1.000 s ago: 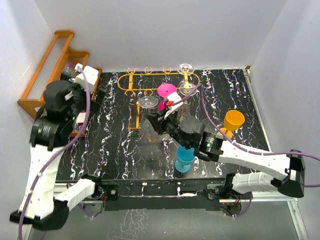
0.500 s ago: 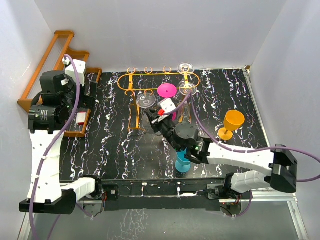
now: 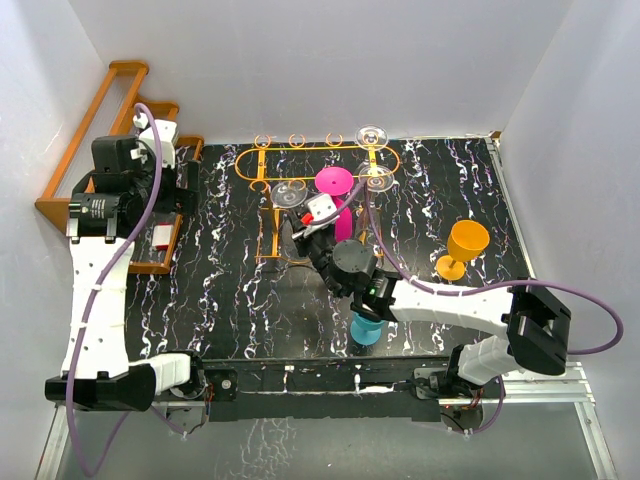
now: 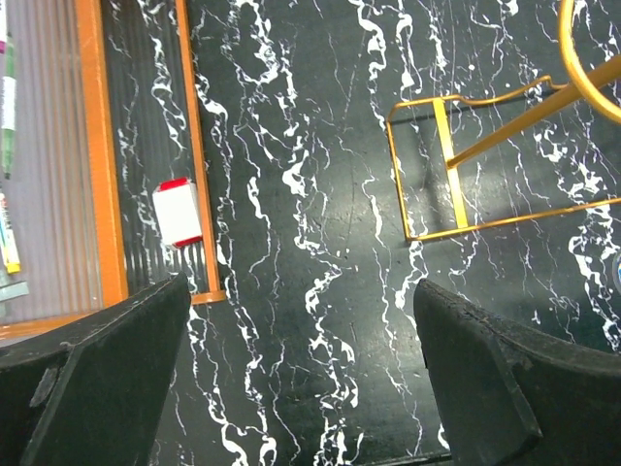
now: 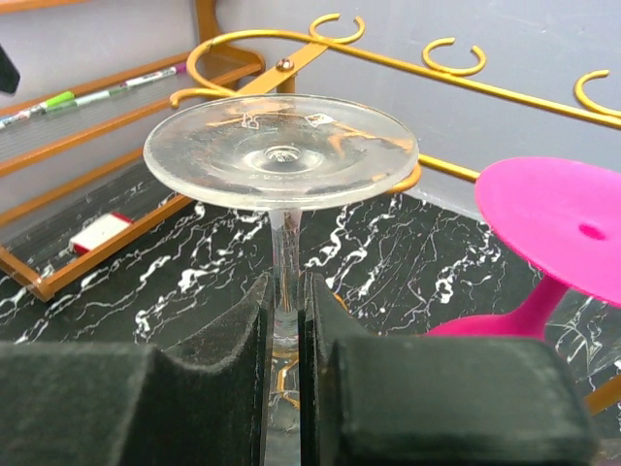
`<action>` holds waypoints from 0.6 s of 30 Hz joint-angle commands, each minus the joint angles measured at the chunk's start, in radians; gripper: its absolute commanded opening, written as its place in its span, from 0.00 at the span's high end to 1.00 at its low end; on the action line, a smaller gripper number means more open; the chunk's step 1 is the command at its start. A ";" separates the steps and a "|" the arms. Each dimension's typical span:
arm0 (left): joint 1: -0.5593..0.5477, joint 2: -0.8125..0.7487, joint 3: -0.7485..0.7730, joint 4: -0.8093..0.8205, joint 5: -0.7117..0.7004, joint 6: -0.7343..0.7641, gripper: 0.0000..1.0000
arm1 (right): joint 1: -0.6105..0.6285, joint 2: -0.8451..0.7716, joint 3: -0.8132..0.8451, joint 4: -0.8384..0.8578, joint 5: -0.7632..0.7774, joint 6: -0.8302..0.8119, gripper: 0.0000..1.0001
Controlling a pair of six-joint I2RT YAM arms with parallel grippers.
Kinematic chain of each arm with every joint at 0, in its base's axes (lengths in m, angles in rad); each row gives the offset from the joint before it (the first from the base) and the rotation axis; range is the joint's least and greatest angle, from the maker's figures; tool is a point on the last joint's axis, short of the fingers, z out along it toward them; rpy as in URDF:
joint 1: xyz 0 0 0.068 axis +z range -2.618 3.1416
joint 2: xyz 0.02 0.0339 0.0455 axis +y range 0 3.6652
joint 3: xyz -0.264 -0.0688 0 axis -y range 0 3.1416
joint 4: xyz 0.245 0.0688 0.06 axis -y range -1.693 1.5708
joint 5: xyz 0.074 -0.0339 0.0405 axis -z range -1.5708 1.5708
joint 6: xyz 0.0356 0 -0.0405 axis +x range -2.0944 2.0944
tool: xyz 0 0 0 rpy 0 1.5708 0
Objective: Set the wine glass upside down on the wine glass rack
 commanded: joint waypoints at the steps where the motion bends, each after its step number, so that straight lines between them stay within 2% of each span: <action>1: 0.004 -0.015 -0.036 -0.001 0.043 -0.026 0.03 | -0.008 -0.028 0.060 0.142 0.036 -0.028 0.92; 18: -0.001 -0.021 -0.056 0.013 0.045 -0.023 0.03 | -0.074 0.040 0.134 0.070 0.034 0.055 0.92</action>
